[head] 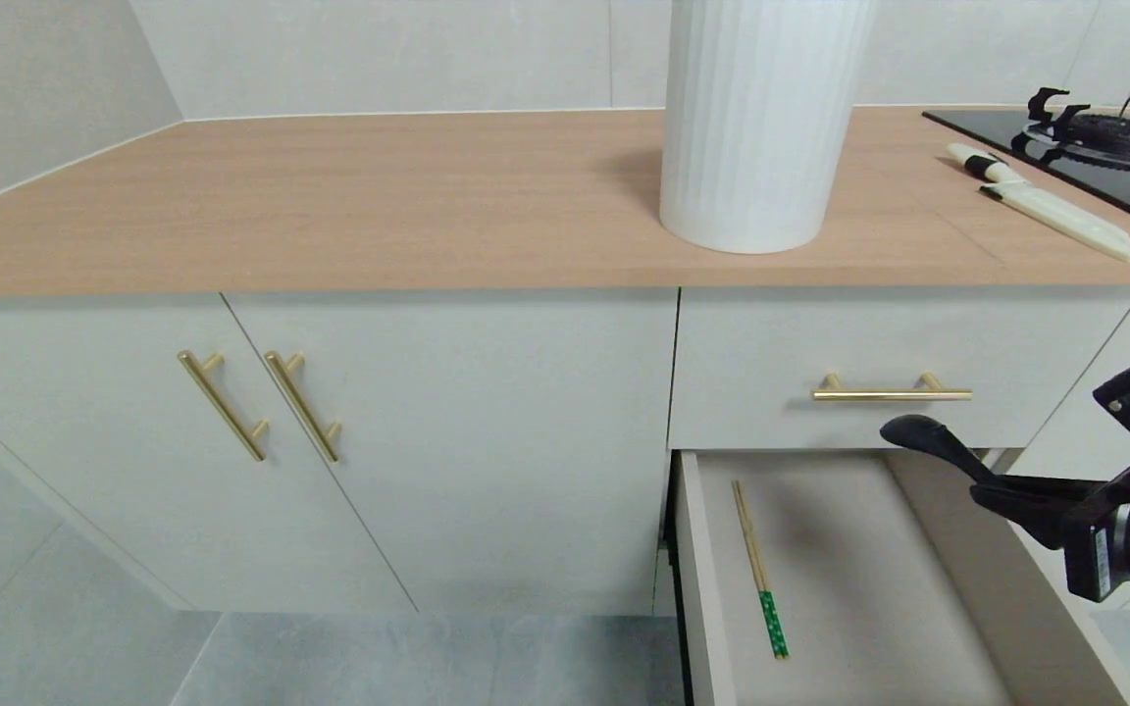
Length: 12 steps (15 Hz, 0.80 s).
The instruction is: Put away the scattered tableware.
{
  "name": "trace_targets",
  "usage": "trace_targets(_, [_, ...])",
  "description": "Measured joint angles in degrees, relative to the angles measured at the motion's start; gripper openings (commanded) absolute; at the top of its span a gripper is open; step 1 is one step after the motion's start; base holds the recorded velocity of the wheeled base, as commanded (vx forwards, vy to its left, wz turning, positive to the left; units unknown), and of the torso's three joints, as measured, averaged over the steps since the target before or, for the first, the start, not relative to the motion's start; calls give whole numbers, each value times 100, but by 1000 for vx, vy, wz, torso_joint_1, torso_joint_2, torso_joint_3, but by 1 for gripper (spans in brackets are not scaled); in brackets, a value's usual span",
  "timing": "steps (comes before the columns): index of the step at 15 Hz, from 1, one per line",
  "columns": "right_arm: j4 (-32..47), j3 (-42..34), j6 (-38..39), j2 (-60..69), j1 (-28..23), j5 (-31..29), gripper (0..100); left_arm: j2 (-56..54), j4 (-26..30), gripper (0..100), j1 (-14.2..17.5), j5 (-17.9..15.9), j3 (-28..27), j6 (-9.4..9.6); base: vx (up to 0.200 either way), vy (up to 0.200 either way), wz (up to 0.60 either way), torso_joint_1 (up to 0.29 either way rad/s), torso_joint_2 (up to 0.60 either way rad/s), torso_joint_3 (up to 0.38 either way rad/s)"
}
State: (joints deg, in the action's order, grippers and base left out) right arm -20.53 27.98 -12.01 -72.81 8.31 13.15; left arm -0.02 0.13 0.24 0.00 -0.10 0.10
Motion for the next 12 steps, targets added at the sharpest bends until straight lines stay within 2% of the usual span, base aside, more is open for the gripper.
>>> trace_targets(3, [-22,-26,-4,-362,4,-7,0,0,-2,100,-4,0,0,-2,0,0,0,-84,232,124])
trace_targets(10, [-251,7,13,-1097,0,-46,0,0,-4,100,0,0,0,0,0,0,0,-3,10,6])
trace_targets(12, [-462,10,38,-1495,-11,-341,0,0,-4,100,0,0,0,0,0,0,0,0,0,0])
